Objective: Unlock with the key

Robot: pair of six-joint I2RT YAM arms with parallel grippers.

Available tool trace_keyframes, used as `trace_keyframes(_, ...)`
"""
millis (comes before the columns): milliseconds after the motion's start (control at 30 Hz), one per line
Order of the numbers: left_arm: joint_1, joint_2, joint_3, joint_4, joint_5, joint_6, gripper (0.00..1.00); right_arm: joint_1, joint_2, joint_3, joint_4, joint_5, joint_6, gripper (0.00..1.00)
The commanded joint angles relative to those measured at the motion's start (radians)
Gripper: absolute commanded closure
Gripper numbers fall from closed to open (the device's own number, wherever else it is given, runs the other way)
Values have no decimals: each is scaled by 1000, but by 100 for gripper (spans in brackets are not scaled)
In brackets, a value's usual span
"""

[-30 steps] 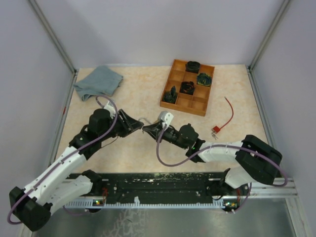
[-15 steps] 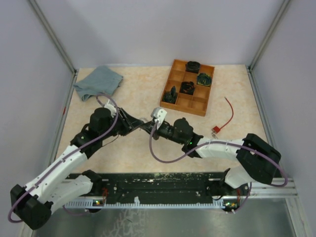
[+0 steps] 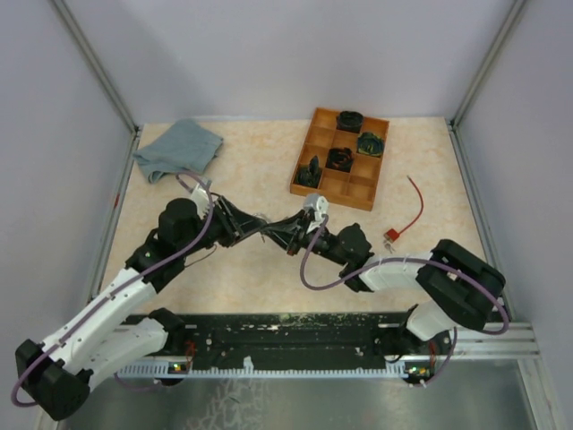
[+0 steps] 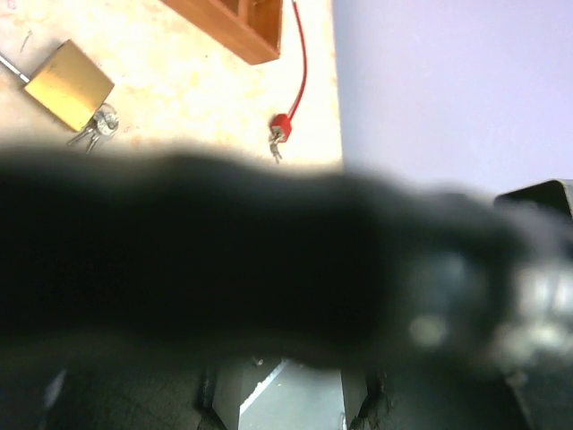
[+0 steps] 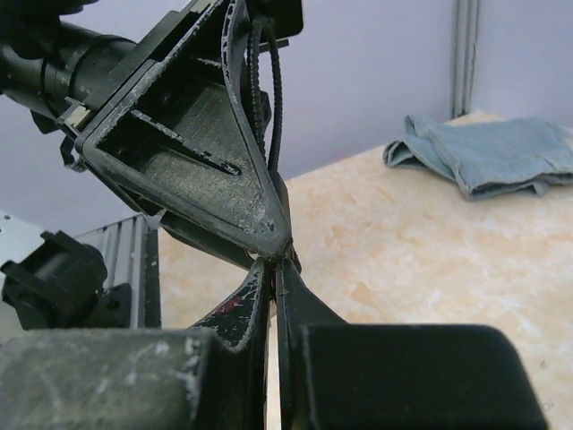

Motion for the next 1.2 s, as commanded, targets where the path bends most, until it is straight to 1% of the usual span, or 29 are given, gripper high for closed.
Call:
trace_keyframes(0,-30,11,-50,6,132,-32,100,16,10,43,401,-15,64,100)
trace_keyframes(33,-30,12,-49,7,140,-33,100,28,2,45,342,9,7,100)
trace_keyframes(67,-30,10,-48,8,140,-29,100,29,-3,49,302,14,-9,100)
trace_keyframes(100,-30,6,-48,8,135,-23,100,14,4,51,305,-6,60,100)
trace_keyframes(200,-30,-31,-54,37,117,1,100,-63,84,54,497,-92,370,100)
trace_keyframes(233,-30,-46,-63,77,111,5,100,-78,102,68,505,-103,454,100)
trace_keyframes(367,-30,-99,-99,202,111,36,100,-68,134,94,508,-134,608,100)
trace_keyframes(600,-30,-174,-161,427,150,89,100,-70,157,87,507,-64,834,100)
trace_keyframes(767,-30,-225,-226,605,187,108,100,-69,223,111,507,-75,1027,100)
trace_keyframes(833,-29,-240,-242,635,191,119,100,-68,250,116,507,-85,1084,100)
trace_keyframes(1000,-29,-281,-274,675,186,152,100,-70,250,99,506,-82,1167,100)
trace_keyframes(1100,-28,-304,-270,638,147,167,100,-81,243,73,506,-86,1174,90)
trace_keyframes(1167,-29,-307,-252,576,103,172,100,-94,228,53,507,-107,1150,84)
